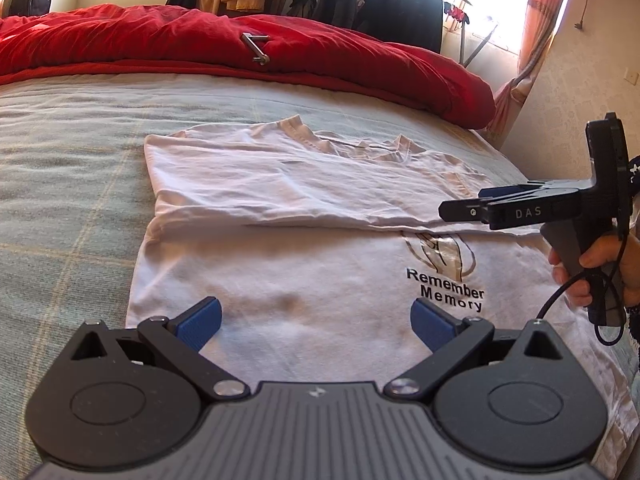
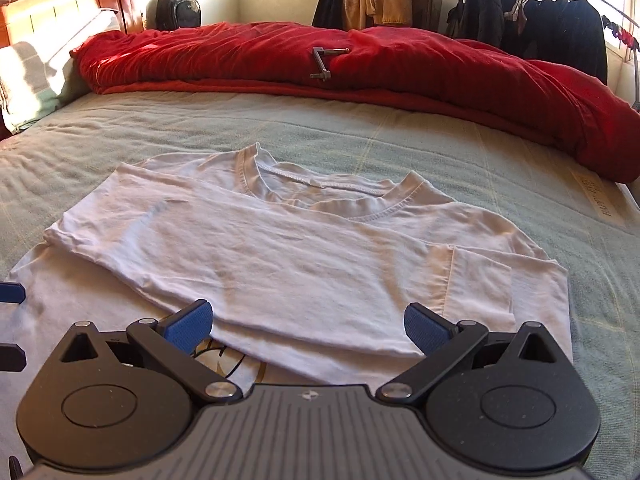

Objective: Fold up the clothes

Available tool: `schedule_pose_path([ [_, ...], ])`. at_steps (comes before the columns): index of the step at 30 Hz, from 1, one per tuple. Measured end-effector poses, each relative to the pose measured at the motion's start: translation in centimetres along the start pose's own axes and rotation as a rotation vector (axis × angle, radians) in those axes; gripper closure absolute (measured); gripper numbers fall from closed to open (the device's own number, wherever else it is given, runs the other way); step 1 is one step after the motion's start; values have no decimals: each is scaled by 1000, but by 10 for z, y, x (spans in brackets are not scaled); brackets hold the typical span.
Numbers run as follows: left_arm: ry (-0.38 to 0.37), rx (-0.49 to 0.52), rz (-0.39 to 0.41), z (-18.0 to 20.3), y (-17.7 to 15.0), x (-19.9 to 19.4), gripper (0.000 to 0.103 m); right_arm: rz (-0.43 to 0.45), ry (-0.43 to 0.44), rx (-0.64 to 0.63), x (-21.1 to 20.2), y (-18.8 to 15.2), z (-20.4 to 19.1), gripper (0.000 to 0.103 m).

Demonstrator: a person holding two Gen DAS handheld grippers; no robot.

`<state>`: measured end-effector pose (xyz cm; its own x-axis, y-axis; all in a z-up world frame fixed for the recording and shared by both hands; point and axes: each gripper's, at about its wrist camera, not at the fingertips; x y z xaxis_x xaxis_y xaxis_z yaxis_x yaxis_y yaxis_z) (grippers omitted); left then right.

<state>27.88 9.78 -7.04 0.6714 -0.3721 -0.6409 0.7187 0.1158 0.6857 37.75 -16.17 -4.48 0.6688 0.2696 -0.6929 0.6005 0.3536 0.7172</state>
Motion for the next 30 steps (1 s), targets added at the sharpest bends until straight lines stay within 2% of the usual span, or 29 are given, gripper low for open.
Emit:
schedule_pose_path([
  [3, 5, 7, -2, 1, -1, 0, 3, -44, 7, 25, 15, -4, 5, 0],
  [6, 6, 9, -1, 1, -1, 0, 3, -30, 12, 51, 14, -14, 7, 0],
  [13, -4, 18, 1, 4, -1, -1, 3, -44, -3, 77, -41, -29, 3, 0],
  [20, -14, 46, 0, 13, -3, -1, 3, -37, -68, 70, -113, -72, -7, 0],
  [27, -16, 66, -5, 19, -5, -1, 3, -79, -108, 113, -121, -126, -27, 0],
  [30, -20, 74, -6, 21, -6, -1, 3, -58, -114, 153, -118, -146, -30, 0],
])
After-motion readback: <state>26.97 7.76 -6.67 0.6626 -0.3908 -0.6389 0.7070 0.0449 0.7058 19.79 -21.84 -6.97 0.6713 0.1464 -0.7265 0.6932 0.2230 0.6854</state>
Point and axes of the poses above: each gripper's, at about its wrist camera, not at the fingertips, and x roughly the way its jaws point, z to its right, y to its top, and after that the axes turned 6 degrees about -x, right-handed
